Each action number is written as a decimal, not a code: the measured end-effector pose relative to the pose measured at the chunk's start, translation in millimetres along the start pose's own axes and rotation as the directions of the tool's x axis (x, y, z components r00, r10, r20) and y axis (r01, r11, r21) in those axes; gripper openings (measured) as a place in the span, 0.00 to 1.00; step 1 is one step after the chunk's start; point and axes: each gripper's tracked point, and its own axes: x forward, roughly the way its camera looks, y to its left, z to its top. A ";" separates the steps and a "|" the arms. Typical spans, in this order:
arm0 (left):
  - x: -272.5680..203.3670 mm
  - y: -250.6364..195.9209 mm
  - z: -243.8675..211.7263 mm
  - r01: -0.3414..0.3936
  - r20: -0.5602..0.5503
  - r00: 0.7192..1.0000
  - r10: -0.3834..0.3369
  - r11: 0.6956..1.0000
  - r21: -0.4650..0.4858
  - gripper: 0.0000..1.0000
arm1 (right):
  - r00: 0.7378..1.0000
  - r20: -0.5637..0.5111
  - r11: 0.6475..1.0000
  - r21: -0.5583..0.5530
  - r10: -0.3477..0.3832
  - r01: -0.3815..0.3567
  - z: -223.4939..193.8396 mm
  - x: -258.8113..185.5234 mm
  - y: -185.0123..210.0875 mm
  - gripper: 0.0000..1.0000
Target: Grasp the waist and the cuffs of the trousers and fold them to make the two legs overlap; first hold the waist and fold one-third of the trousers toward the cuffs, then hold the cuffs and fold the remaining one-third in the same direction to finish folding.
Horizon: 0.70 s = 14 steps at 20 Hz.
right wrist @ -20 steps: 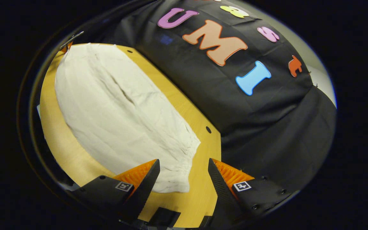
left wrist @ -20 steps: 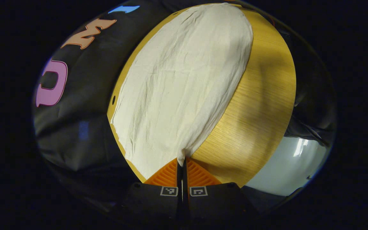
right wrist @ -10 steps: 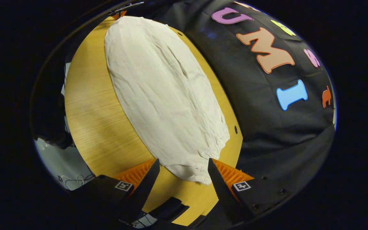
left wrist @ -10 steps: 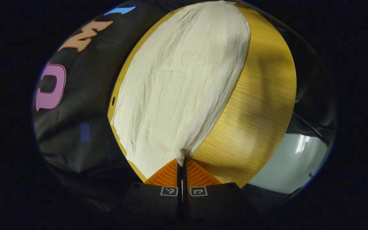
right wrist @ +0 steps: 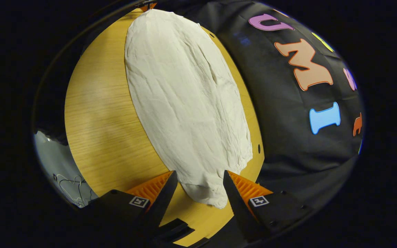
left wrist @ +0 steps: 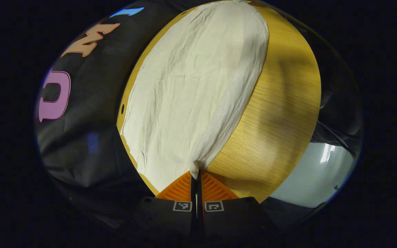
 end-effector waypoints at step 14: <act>-2.5 9.6 1.1 -0.047 -0.005 0.999 0.047 0.997 -0.060 0.00 | 0.996 -0.083 0.997 0.062 0.042 -0.037 -6.7 18.7 3.4 0.10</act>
